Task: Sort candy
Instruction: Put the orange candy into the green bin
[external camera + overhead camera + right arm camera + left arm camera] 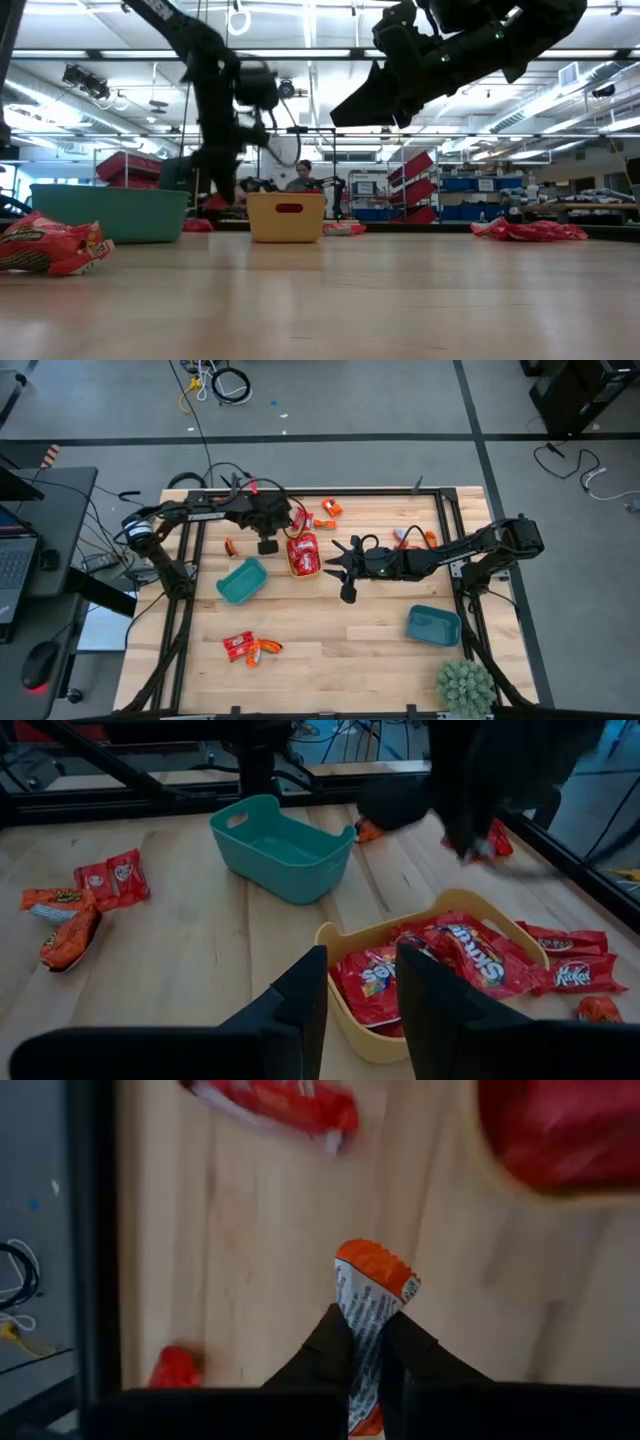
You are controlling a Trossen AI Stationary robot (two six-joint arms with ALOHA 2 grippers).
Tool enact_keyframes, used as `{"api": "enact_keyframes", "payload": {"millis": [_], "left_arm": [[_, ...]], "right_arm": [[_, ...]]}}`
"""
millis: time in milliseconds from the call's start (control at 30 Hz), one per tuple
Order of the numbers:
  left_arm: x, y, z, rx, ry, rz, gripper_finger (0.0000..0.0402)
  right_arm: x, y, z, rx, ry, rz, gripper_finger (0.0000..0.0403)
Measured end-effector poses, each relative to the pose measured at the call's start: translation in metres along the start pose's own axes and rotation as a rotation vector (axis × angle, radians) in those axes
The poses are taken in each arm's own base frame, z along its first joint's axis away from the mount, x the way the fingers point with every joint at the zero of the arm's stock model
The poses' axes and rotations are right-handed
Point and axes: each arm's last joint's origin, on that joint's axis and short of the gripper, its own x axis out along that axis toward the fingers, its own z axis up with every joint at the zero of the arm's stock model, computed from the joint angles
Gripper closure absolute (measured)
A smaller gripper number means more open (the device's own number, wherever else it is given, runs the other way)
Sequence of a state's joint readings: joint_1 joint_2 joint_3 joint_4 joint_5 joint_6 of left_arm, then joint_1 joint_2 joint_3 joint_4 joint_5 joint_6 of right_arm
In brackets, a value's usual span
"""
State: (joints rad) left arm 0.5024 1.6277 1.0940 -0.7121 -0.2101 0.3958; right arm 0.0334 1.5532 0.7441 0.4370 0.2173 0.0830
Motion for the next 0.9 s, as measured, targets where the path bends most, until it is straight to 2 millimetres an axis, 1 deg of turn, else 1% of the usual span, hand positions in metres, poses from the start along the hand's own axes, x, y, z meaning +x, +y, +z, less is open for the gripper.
{"api": "enact_keyframes", "payload": {"millis": [100,233,300,367,533,633,700,800,900], "left_arm": [[-0.032,-0.001,0.008,-0.085,-0.096,0.017,0.0382],[-0.068,-0.015,0.007,-0.196,-0.167,-0.011,0.0384],[-0.088,-0.024,0.003,-0.248,-0.208,-0.027,0.0385],[-0.104,-0.034,-0.003,-0.279,-0.222,-0.051,0.0385],[-0.133,-0.068,-0.018,-0.331,-0.226,-0.13,0.0386],[-0.144,-0.086,-0.028,-0.383,-0.191,-0.167,0.0387],[-0.146,-0.099,-0.035,-0.426,-0.148,-0.178,0.0387],[-0.144,-0.116,-0.048,-0.493,-0.052,-0.182,0.0387],[-0.136,-0.134,-0.06,-0.53,0.025,-0.189,0.0387]], "right_arm": [[0.0,0.0,-0.001,-0.002,0.008,-0.001,0.0298],[0.0,0.0,-0.001,-0.002,0.012,-0.001,0.0297],[0.0,0.0,-0.001,-0.003,0.012,-0.001,0.0296],[0.0,0.0,-0.001,-0.003,0.012,-0.001,0.0296],[0.0,0.0,-0.001,-0.002,0.012,-0.001,0.0299],[0.0,0.0,-0.001,-0.002,0.012,-0.001,0.03],[0.0,0.0,-0.001,-0.002,0.013,-0.001,0.0299],[0.0,0.0,-0.001,-0.002,0.013,-0.001,0.03],[0.0,0.0,-0.001,-0.002,0.013,-0.001,0.03]]}}
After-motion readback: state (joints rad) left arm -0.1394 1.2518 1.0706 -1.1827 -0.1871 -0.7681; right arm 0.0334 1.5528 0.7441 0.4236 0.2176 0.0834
